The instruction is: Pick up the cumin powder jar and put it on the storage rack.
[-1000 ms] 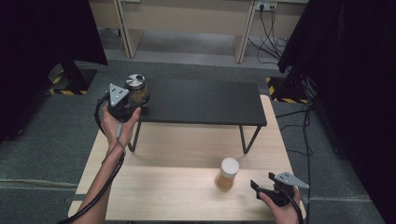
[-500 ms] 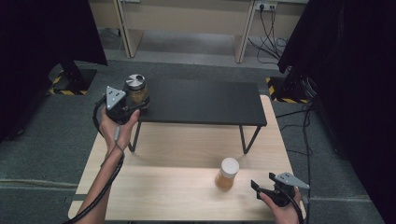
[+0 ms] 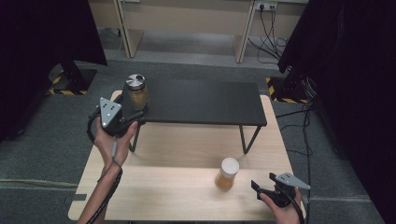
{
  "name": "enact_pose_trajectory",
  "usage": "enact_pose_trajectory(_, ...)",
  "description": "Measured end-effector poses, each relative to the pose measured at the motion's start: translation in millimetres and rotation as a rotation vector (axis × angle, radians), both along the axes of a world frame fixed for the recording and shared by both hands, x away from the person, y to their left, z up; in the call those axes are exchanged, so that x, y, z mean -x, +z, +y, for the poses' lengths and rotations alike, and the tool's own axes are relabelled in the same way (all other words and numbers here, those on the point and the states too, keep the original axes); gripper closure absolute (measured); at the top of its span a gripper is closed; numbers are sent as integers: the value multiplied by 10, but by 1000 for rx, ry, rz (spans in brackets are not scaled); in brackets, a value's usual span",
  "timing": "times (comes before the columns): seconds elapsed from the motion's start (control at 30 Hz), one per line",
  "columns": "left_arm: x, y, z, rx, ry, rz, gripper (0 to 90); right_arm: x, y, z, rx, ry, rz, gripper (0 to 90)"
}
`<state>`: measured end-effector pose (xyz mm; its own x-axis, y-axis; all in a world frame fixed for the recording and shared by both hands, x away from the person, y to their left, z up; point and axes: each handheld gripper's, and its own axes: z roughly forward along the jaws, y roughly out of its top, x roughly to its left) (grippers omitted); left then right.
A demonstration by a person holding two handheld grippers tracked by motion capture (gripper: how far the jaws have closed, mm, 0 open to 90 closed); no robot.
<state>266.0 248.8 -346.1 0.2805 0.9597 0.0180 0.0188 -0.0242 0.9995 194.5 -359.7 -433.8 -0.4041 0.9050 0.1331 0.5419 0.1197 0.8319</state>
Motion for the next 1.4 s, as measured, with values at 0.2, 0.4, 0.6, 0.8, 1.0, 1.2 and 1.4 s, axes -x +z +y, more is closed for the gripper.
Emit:
enact_pose_trajectory(0.2, 240, -130, -51, -14, 41, -43, 135, 13, 7, -19, -1, -2, -3, 125)
enact_pose_trajectory(0.4, 369, -214, -68, -18, 36, -62, 80, 26, 19, -19, 3, 0, -5, 125)
enact_pose_trajectory(0.6, 461, -266, -52, -20, 30, -61, 45, 34, 23, -11, 6, 3, -5, 125)
enact_pose_trajectory(0.8, 539, -347, -12, -13, 23, -43, 15, 38, 30, -2, 9, 3, -6, 125)
enact_pose_trajectory(1.0, 602, -435, 12, -7, 12, -29, 10, 47, 40, 5, 11, 1, -12, 125)
enact_pose_trajectory(1.2, 714, -557, 23, -22, -5, -35, 9, 51, 35, 9, 13, 1, -13, 125)
enact_pose_trajectory(1.4, 781, -751, 45, -11, -18, 2, 9, 50, 33, 13, 15, 1, -9, 125)
